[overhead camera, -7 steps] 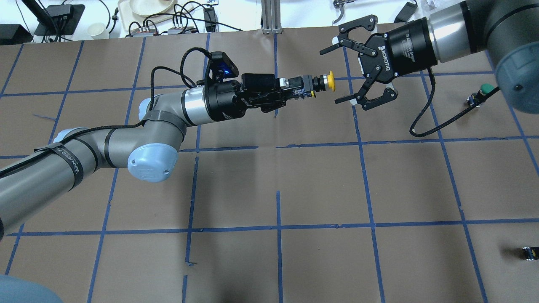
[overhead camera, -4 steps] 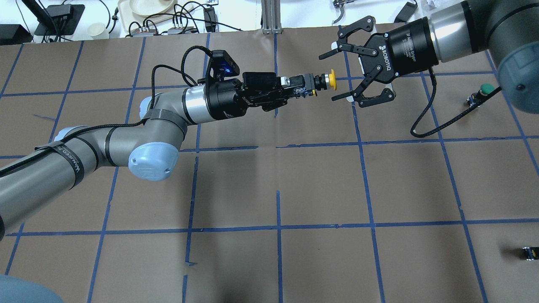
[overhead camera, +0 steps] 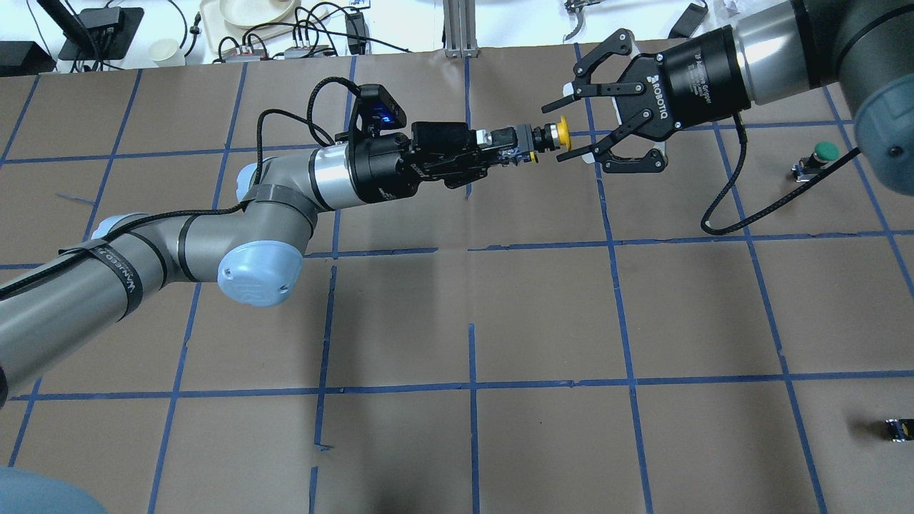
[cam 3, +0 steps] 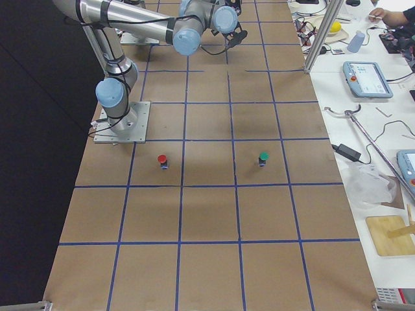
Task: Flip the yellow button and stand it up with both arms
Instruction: 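Close the right gripper on the yellow cap held by the left gripper, then open the left gripper and pull it back from the button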
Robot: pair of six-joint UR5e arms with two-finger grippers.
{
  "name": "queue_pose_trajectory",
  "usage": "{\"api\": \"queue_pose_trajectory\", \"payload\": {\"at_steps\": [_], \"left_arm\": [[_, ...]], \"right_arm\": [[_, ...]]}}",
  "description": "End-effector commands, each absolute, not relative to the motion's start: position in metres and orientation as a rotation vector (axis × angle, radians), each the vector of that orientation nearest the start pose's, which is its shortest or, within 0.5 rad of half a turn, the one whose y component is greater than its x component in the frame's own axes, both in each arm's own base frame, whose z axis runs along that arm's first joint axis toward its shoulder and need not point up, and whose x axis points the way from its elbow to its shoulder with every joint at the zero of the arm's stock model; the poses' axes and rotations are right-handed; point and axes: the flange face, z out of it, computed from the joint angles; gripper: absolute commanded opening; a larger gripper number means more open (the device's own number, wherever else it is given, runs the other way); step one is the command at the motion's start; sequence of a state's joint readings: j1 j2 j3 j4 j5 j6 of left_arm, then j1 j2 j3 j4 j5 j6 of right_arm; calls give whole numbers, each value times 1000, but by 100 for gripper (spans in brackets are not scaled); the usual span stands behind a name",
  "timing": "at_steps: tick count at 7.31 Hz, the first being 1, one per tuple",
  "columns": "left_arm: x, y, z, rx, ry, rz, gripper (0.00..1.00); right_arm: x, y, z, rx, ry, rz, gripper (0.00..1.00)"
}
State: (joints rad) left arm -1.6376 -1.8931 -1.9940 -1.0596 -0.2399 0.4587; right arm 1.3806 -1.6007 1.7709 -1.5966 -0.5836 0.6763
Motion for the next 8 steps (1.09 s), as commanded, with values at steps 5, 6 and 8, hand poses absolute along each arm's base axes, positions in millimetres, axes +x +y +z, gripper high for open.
{"api": "queue_pose_trajectory", "payload": {"at_steps": [5, 6, 8], "left_arm": [[-264, -509, 298, -156, -1343, 175, 100], [-263, -509, 302, -159, -1347, 177, 100], [-263, -517, 304, -194, -1518, 124, 100]], "right_arm": [[118, -500, 454, 1004, 1946, 420, 4], [112, -502, 457, 1009, 2030, 370, 4], [75, -509, 470, 1014, 2141, 247, 5]]}}
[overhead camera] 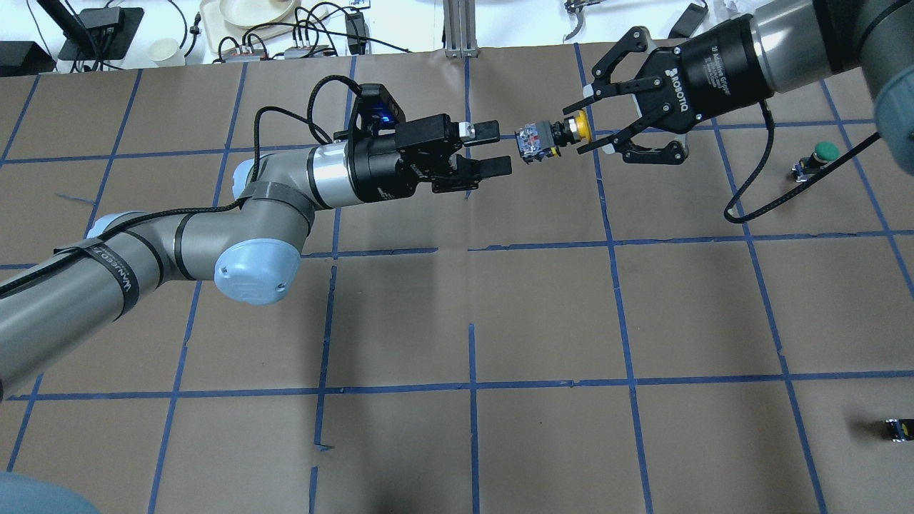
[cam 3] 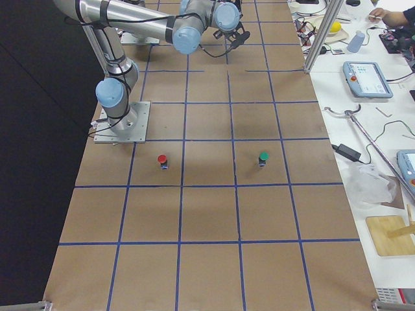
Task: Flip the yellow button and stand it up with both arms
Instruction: 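Open the left gripper and pull it back from the button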
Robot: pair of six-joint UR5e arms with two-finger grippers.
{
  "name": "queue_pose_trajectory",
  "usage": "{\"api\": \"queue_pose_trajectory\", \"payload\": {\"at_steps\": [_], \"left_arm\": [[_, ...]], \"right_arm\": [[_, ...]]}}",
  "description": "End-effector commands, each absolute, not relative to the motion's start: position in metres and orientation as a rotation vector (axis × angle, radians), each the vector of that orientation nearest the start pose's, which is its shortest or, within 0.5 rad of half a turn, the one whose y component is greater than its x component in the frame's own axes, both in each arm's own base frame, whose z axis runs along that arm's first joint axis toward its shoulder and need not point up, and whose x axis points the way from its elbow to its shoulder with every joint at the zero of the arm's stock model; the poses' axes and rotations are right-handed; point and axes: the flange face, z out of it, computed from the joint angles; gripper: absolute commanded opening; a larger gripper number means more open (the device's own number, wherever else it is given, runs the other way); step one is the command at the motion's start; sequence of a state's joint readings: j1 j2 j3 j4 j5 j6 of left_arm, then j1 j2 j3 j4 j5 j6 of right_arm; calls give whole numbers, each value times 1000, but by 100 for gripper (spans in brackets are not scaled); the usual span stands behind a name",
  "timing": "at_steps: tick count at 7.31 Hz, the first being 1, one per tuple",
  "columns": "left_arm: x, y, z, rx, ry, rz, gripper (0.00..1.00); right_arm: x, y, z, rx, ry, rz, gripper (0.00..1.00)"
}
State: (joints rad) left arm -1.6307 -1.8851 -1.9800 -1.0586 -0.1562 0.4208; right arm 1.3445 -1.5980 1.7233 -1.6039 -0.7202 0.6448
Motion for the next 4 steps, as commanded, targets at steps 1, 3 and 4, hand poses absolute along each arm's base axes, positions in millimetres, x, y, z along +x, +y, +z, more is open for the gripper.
{"api": "queue_pose_trajectory", "payload": {"at_steps": [1, 3, 4], "left_arm": [[-263, -531, 310, -234, -1698, 93, 100], [-253, -553, 338, -240, -2018, 101, 100], [-247, -562, 346, -231, -2177, 119, 100]], "right_arm": [[54, -508, 461, 916, 2303, 165, 5], [25, -500, 442, 652, 2655, 83, 5], [11, -496, 429, 447, 2791, 74, 5]]}}
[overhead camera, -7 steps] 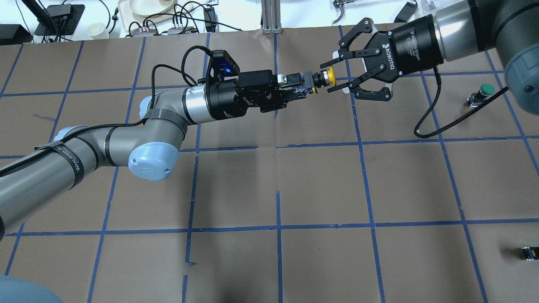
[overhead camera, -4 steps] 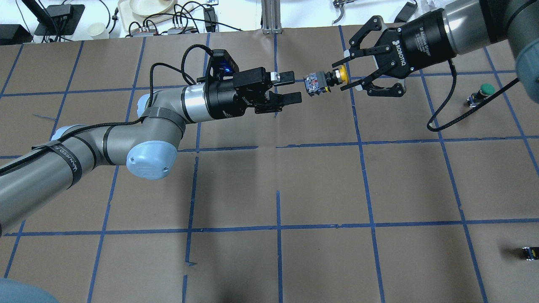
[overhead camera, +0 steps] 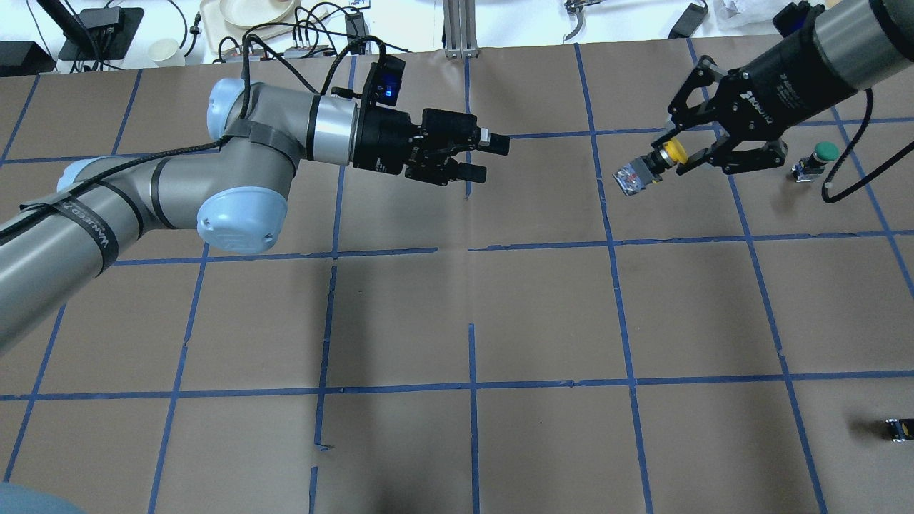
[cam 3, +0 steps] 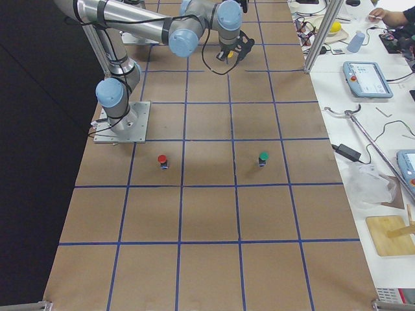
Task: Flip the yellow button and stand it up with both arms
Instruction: 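Carry the button with the right gripper toward the green button while left arm withdraws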
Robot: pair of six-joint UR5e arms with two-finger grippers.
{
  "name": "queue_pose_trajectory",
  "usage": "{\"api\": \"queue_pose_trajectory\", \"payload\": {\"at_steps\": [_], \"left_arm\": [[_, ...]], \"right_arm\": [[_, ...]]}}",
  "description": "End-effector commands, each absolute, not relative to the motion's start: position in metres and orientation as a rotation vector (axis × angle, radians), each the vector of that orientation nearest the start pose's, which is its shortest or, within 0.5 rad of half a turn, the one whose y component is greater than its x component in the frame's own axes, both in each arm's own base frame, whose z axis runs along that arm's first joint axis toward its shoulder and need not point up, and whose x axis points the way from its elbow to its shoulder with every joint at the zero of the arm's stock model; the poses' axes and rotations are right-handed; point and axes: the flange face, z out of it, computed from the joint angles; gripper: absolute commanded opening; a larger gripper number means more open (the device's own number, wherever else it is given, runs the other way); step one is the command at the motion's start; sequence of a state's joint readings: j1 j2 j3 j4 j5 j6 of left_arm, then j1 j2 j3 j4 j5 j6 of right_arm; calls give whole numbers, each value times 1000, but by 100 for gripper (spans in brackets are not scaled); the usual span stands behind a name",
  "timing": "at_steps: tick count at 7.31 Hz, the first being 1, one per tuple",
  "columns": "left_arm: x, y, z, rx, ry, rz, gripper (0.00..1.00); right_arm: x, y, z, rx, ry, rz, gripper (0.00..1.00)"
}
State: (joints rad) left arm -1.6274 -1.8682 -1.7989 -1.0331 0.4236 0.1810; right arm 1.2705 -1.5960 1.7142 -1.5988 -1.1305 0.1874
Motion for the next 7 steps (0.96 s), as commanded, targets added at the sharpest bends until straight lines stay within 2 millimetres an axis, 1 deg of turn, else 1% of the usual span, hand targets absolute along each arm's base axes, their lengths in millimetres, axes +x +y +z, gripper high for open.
{"api": "queue_pose_trajectory", "payload": {"at_steps": [1, 2, 3, 4, 5, 6, 7], "left_arm": [[-239, -574, 354, -239, -2322, 146, 100], [-232, -584, 358, -252, -2464, 164, 100], [-224, -584, 367, -245, -2574, 130, 100], [-211, -587, 374, -247, -2745, 96, 100], [-201, -583, 383, -241, -2851, 23, 100], [-193, -577, 392, -229, -2947, -65, 100], [-187, -579, 399, -151, -3015, -128, 100]], "right_arm": [[-13, -490, 415, 315, 2880, 85, 4], [-42, -484, 406, 147, 2976, 94, 4], [-77, -482, 396, -14, 3043, 21, 5], [-109, -475, 378, -122, 3058, -27, 5], [-145, -470, 360, -239, 3093, -123, 5], [-179, -466, 338, -377, 3108, -164, 5], [-204, -465, 318, -396, 3113, -180, 5]]}}
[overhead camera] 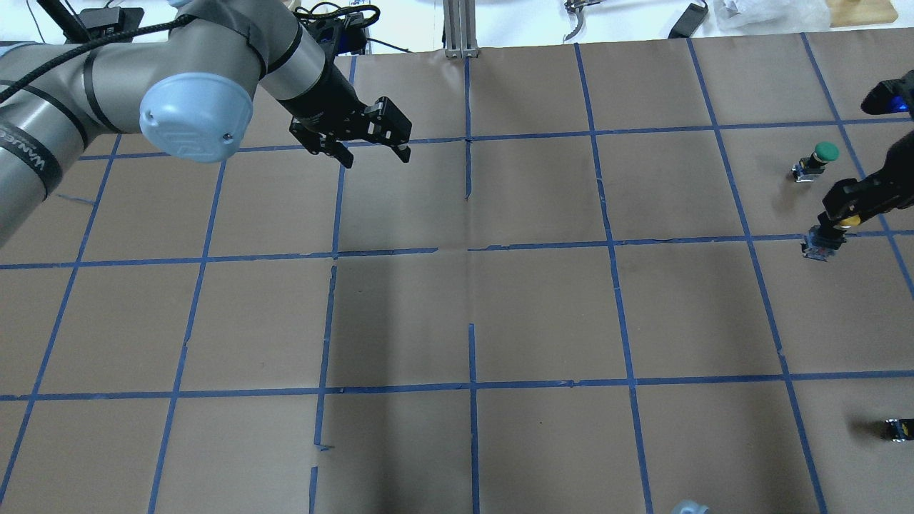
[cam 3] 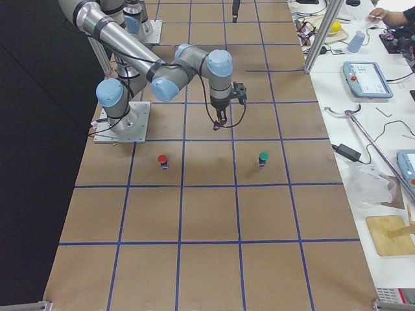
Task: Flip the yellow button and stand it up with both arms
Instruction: 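Carry the button with the right gripper toward the green button while left arm withdraws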
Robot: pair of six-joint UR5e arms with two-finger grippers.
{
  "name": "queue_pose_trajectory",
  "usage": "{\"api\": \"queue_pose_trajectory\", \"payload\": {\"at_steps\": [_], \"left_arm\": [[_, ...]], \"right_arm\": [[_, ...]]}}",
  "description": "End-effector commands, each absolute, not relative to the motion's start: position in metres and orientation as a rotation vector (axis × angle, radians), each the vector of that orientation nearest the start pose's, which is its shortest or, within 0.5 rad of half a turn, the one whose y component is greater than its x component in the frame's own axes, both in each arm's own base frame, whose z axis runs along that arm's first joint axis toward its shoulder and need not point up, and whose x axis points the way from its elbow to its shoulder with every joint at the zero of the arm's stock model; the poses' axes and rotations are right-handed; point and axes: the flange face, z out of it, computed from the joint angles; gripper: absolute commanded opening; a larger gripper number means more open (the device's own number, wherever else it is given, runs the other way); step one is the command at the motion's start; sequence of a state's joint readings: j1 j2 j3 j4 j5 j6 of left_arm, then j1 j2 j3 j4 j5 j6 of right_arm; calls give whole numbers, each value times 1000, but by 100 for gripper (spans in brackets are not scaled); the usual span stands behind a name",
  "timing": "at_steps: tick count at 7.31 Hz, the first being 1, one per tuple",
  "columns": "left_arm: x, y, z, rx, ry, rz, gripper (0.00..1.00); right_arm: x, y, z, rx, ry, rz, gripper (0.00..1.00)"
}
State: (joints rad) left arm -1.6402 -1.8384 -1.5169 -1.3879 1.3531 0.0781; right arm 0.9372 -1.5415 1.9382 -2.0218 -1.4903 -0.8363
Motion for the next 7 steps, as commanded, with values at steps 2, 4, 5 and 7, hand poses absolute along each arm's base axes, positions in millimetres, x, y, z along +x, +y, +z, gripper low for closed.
{"api": "queue_pose_trajectory", "payload": {"at_steps": [2, 4, 5, 7], "left_arm": [[-181, -564, 430, 163, 3185, 127, 100], [-175, -526, 474, 164, 3186, 17, 100], [-174, -510, 487, 164, 3178, -23, 100], [-169, -501, 488, 168, 3128, -39, 100]], "right_arm": [[-221, -458, 287, -449, 3106, -191, 7], [-226, -456, 270, -478, 3110, -197, 9], [-227, -458, 262, -477, 3097, -185, 10], [-232, -462, 255, -482, 3121, -200, 11]]}}
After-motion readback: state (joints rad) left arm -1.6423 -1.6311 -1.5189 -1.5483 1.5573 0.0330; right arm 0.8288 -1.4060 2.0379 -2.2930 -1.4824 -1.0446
